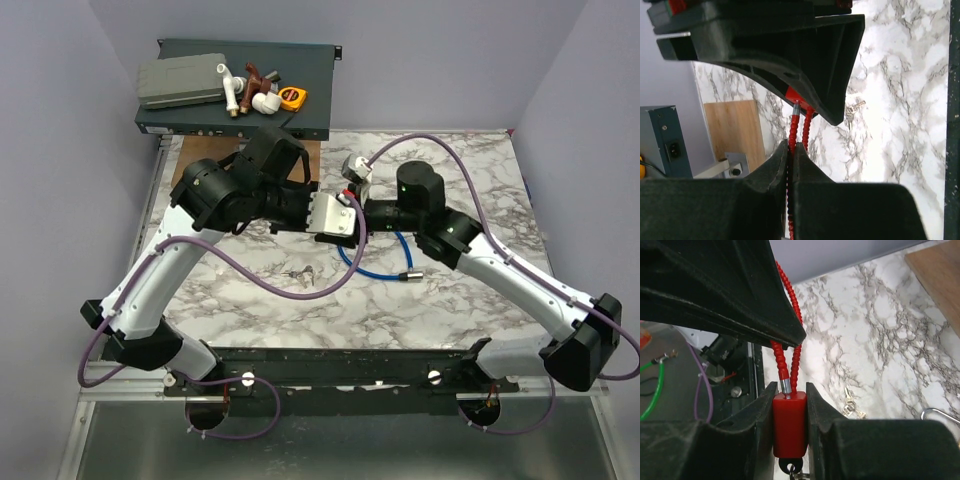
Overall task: Unlock with the key
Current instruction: Unlock the lock, then place the lock at the center of the board, then pick up the key from the center of the board.
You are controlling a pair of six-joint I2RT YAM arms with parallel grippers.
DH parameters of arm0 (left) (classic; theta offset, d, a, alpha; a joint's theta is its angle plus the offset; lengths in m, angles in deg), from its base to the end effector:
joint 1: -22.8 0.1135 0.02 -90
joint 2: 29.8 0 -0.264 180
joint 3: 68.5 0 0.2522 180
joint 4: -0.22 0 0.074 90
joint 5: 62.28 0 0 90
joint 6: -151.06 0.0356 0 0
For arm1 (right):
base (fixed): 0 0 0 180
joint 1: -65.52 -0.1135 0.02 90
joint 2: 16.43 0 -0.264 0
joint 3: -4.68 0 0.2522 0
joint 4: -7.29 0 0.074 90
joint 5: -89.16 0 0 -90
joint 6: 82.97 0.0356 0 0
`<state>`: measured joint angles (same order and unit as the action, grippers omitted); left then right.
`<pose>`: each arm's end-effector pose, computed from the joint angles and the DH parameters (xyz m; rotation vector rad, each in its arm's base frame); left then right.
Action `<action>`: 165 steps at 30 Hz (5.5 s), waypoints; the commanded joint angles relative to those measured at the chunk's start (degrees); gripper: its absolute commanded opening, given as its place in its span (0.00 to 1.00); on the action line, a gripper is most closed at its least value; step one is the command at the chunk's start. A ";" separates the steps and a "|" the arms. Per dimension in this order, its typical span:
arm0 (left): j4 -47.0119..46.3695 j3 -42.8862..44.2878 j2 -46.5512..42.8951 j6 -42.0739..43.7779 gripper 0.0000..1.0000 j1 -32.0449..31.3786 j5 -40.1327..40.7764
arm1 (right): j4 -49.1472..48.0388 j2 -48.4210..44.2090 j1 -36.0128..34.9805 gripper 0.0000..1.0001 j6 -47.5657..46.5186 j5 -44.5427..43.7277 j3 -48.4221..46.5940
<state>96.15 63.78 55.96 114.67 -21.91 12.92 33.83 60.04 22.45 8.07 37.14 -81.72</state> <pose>0.1674 -0.1785 0.4774 1.8963 1.4863 -0.2426 0.2075 0.2239 0.3845 -1.1335 1.5950 1.1350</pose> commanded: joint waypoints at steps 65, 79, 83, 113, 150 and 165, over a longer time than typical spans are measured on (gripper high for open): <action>-26.35 -49.60 -19.97 -21.88 0.98 34.69 -11.82 | -23.07 53.10 -7.31 0.01 8.71 -1.43 -15.10; -28.67 -56.93 -20.52 -20.81 0.98 34.69 -13.17 | -20.56 58.30 -7.21 0.52 5.86 -8.64 -19.94; -28.46 -57.05 -20.51 -20.85 0.98 34.69 -12.91 | -20.73 54.30 -7.27 0.65 4.51 -13.00 -18.17; -28.02 -55.68 -17.11 -24.40 0.98 36.10 -15.26 | -20.92 38.76 -10.02 0.47 -3.48 -25.50 4.49; -31.88 -60.80 -21.72 -12.44 0.98 35.48 -30.83 | -30.99 20.49 -9.30 0.01 7.35 -22.44 18.17; -35.04 -60.72 -16.82 -4.43 0.94 35.30 -36.83 | -33.90 13.28 -6.19 0.01 13.57 -8.58 17.65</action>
<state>64.42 2.07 36.07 108.51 13.35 -20.70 1.68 75.45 16.24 20.00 22.60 -62.27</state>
